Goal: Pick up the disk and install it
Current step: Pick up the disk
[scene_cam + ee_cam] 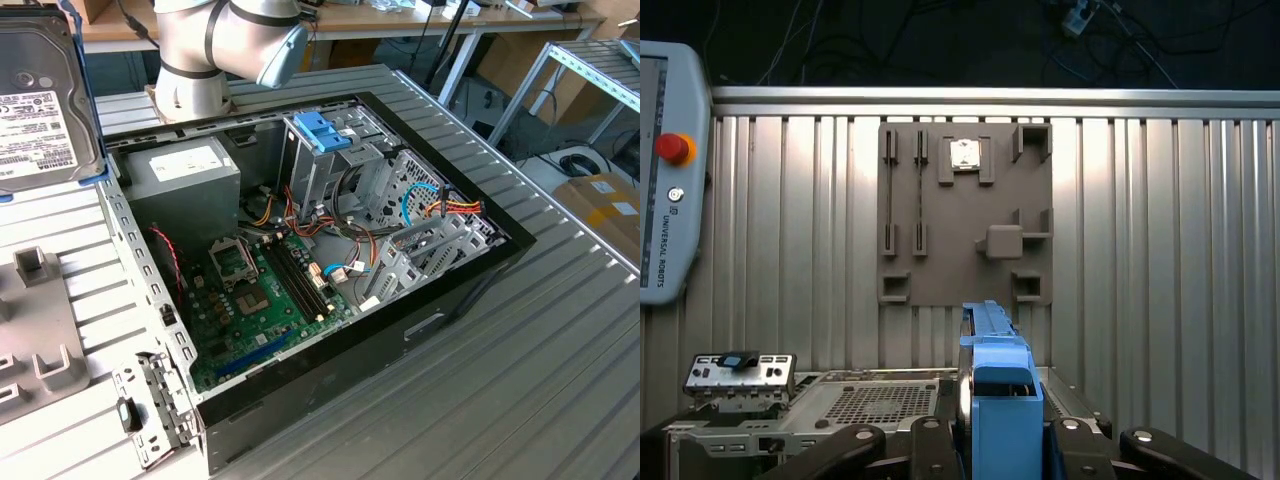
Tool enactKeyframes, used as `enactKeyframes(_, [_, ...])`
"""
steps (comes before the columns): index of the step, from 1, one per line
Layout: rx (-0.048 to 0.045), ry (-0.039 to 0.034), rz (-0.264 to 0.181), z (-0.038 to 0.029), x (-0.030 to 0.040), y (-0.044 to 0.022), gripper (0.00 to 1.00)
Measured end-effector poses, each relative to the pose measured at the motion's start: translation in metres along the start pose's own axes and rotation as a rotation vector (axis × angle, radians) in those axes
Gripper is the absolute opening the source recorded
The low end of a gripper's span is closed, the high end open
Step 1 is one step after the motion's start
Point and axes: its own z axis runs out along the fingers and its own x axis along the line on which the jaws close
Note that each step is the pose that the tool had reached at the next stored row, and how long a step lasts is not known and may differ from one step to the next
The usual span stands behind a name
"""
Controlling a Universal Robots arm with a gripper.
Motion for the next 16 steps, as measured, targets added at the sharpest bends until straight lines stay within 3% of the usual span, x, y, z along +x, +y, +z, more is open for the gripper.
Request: enactKeyframes(16, [0.0001, 0.0006, 0.0, 0.0001, 0.0, -0.0045, 0.37])
